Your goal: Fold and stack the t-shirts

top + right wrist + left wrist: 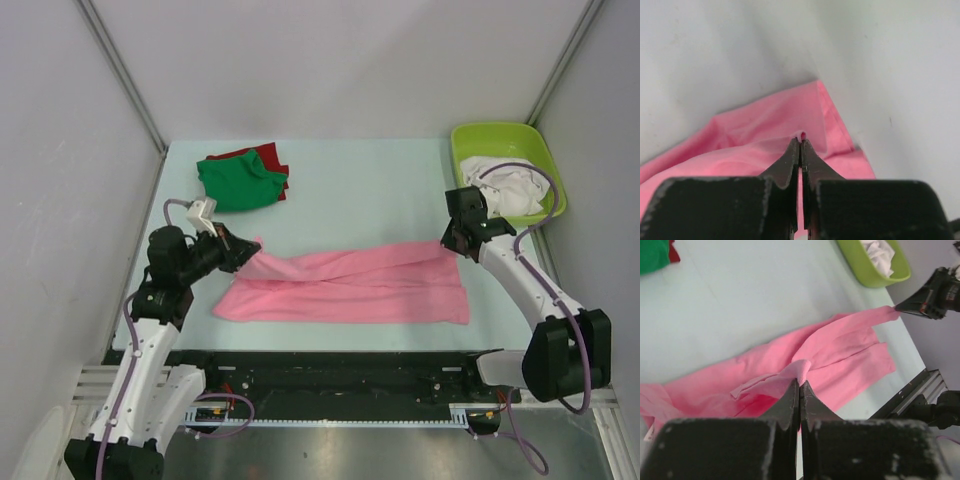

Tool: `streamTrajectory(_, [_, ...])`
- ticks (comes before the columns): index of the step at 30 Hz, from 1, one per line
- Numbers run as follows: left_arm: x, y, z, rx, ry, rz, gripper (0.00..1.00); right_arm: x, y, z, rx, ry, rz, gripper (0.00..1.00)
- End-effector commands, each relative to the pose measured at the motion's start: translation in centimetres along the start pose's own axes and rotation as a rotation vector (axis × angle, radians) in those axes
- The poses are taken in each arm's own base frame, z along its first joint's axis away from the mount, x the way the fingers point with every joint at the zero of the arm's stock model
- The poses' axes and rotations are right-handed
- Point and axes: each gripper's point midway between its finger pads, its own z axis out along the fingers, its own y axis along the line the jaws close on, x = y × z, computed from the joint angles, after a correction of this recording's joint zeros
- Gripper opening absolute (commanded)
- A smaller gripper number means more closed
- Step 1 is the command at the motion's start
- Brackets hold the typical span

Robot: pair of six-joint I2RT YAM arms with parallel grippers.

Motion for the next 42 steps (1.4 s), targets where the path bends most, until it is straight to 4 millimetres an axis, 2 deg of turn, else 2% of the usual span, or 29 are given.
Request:
streamTrajectory(1, [0.8,0.9,-0.4,-0.043,0.003,0.04,0.0,1.9,-2.3,-1.0,0.055,0.012,0.046,0.0])
streamTrajectory(5, [1.3,0.4,-0.9,-0.021,-0.003,0.039,0.0,4.3,-3.8,-1.3,0.078,0.042,0.064,0.0])
streamTrajectory(9, [2.4,0.1,-1.6,-0.021,0.025,0.018,0.0,5.4,-5.0,-1.7,0.114,0.049,0.094,0.0])
streamTrajectory(11, [2.6,-0.7,-2.1,0.003,0.018,-0.012,0.0,6.0,-5.1,-2.0,0.118,0.056,0.112,0.0])
streamTrajectory(14, [3.9,-0.5,-2.5,-0.027,0.048,-0.103,0.0,7.0,-5.4,-2.2,0.128,0.072,0.122,0.0])
streamTrajectory(15, [5.0,-0.2,-2.9,-0.057,0.078,-0.145,0.02,7.1,-5.5,-2.3,0.133,0.073,0.125,0.0])
streamTrajectory(16, [5.4,0.3,-3.0,-0.095,0.084,-0.19,0.05,7.3,-5.8,-2.5,0.143,0.077,0.128,0.1])
streamTrajectory(17, [5.9,0.3,-3.2,-0.105,0.097,-0.214,0.21,7.2,-5.8,-2.8,0.142,0.064,0.139,0.44])
streamTrajectory(18, [6.8,0.3,-3.8,-0.12,0.12,-0.245,0.36,7.1,-5.8,-3.0,0.139,0.058,0.138,0.61])
streamTrajectory(19, [7.1,0.1,-4.1,-0.125,0.127,-0.276,0.45,7.1,-5.8,-3.2,0.136,0.052,0.138,0.74])
streamTrajectory(20, [7.5,-0.2,-4.4,-0.116,0.135,-0.288,0.43,6.9,-5.7,-3.5,0.127,0.04,0.144,0.82])
streamTrajectory(21, [7.9,-0.9,-5.0,-0.096,0.138,-0.288,0.43,6.5,-5.7,-3.9,0.108,0.02,0.154,0.83])
streamTrajectory(24, [9.2,-0.8,-6.1,-0.149,0.201,-0.282,0.47,5.6,-5.3,-4.7,0.062,-0.019,0.157,0.88])
streamTrajectory(26, [9.4,-1.2,-6.2,-0.132,0.206,-0.253,0.48,5.3,-4.9,-4.9,0.038,-0.03,0.158,0.92])
streamTrajectory(29, [8.5,-1.6,-5.3,-0.074,0.153,-0.235,0.48,5.1,-4.1,-4.3,0.016,-0.026,0.135,0.95])
streamTrajectory(30, [7.6,-1.9,-4.8,-0.05,0.117,-0.224,0.5,5.1,-3.7,-4.0,0.003,-0.019,0.131,0.95])
streamTrajectory(34, [5.7,-1.6,-2.9,-0.038,0.067,-0.258,0.5,4.7,-0.6,-2.2,-0.087,0.0,0.102,0.98])
streamTrajectory(35, [5.9,-1.1,-1.9,-0.043,0.095,-0.266,0.5,4.8,0.2,-2.0,-0.121,0.014,0.1,0.99])
streamTrajectory(36, [5.0,-0.5,-1.3,-0.064,0.072,-0.235,0.5,4.2,1.1,-1.6,-0.146,0.002,0.111,1.0])
streamTrajectory(37, [4.9,-0.1,-0.8,-0.082,0.086,-0.233,0.5,4.0,1.4,-1.0,-0.159,0.007,0.125,1.0])
streamTrajectory(38, [4.9,0.3,-0.1,-0.091,0.105,-0.231,0.5,4.8,2.5,-0.3,-0.206,0.062,0.112,1.0])
streamTrajectory(40, [5.0,2.0,1.8,-0.155,0.156,-0.251,0.48,4.3,3.7,0.7,-0.244,0.065,0.141,0.99])
streamTrajectory(41, [5.0,2.4,2.4,-0.163,0.167,-0.253,0.46,5.0,4.3,1.6,-0.273,0.119,0.149,0.97])
streamTrajectory(42, [5.2,3.3,3.5,-0.194,0.189,-0.272,0.45,4.9,4.8,1.9,-0.289,0.124,0.16,0.95])
